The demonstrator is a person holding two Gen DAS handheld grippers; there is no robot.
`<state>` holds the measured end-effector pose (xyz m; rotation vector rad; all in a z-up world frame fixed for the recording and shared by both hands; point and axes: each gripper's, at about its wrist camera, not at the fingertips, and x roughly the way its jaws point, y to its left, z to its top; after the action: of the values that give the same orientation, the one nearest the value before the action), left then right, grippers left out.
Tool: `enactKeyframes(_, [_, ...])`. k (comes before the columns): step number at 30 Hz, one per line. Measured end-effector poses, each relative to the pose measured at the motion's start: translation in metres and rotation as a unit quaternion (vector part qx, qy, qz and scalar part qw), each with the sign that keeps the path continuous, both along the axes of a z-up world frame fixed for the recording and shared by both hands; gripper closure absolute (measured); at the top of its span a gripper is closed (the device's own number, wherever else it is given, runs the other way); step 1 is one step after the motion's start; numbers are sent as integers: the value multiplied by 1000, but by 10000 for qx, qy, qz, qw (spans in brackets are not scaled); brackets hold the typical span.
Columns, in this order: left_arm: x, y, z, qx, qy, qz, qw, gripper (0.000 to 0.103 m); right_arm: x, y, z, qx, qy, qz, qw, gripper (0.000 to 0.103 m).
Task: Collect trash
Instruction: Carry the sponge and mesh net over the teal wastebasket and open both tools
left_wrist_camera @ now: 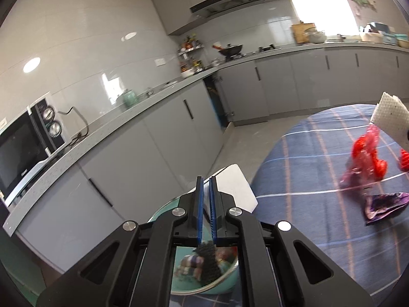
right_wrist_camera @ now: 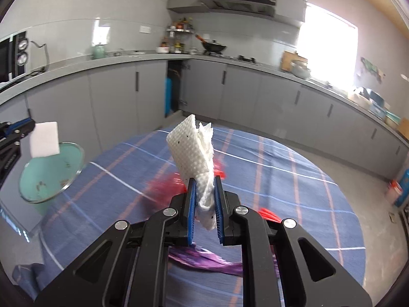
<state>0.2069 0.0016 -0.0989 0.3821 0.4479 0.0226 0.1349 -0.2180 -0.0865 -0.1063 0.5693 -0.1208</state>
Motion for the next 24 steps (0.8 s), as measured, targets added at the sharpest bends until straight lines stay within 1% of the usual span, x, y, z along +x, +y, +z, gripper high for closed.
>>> enactKeyframes(5, [3,25,-3,53,52,340,9994,98,11,31,-2,14,27,337,9994,89])
enactKeyframes(13, [10,55,-7,293,28,801,9963,97,30,77,-1,39,26,930,9957,89])
enactKeyframes(16, [13,65,-8,314,59,906,9954,97,37,95,1,37,24,1134,9935,89])
enactKeyframes(20, [15,76,-11,402,60,1029,9939,97,49,114,3,36,41,1319,9912,89])
enactKeyframes(24, [18,84,-14,406,113,1099,9930,97,53,130,2,24,55,1471,9891,89])
